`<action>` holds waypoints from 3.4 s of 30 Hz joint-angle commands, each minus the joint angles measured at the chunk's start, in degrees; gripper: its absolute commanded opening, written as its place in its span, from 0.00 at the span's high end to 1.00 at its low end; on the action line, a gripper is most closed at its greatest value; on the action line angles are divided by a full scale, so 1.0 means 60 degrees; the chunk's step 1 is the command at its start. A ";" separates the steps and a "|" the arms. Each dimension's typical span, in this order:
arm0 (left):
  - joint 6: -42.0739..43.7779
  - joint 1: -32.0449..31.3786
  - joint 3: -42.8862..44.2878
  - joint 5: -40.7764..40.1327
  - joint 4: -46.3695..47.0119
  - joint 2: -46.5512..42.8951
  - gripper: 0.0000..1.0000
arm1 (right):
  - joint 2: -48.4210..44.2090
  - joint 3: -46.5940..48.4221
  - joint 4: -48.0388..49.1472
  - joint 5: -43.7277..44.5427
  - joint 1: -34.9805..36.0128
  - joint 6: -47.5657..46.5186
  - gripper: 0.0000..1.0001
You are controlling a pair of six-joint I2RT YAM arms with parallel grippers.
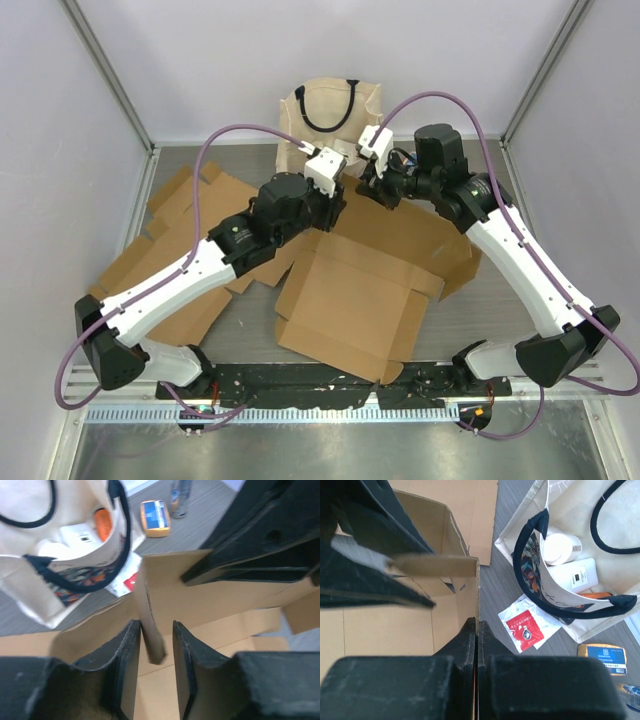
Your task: Fold the paper box
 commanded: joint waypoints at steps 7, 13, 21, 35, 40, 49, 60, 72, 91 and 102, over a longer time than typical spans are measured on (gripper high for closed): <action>-0.0770 0.0011 0.0483 0.2473 0.1926 0.0607 0.43 | -0.0376 -0.0015 0.0993 -0.1034 0.0111 0.0458 0.99; -0.0622 0.0405 0.0557 0.3205 0.2188 0.0916 0.37 | -0.0596 -0.0264 0.1038 -0.1284 0.0200 0.0531 0.99; -0.1208 0.0421 -0.1944 0.2313 0.1341 -0.1790 0.38 | -0.0743 -0.0191 0.1008 0.0181 0.0185 0.0736 0.99; -0.2659 0.0436 -0.3312 -0.1699 0.0373 -0.2091 0.66 | -0.0728 0.0014 0.0964 -0.0214 0.0185 0.1366 0.99; -0.2776 0.0436 -0.2667 -0.4321 -0.0125 -0.1005 0.84 | -0.0742 0.0102 0.0964 -0.0170 0.0185 0.1337 0.99; -0.2586 0.0436 -0.2710 -0.4022 0.0663 0.0109 0.88 | -0.0860 0.0073 0.1052 -0.0244 0.0185 0.1307 0.99; -0.3317 0.0436 -0.3078 -0.0780 0.1852 0.0812 0.86 | -0.0728 -0.0235 0.1447 -0.0727 0.0214 0.1468 0.99; -0.3214 0.0406 -0.4568 -0.1042 0.1649 -0.1894 0.50 | -0.0816 -0.0323 0.1243 -0.0069 0.0214 0.1351 0.99; -0.2249 -0.0780 -0.4571 -0.3483 0.2995 -0.1430 0.90 | -0.0655 0.0028 0.1140 -0.0346 0.0156 0.1498 0.99; -0.2161 0.0054 -0.3471 -0.4925 0.2701 0.0022 0.93 | -0.0815 0.0219 0.0979 -0.0566 0.0170 0.1469 0.99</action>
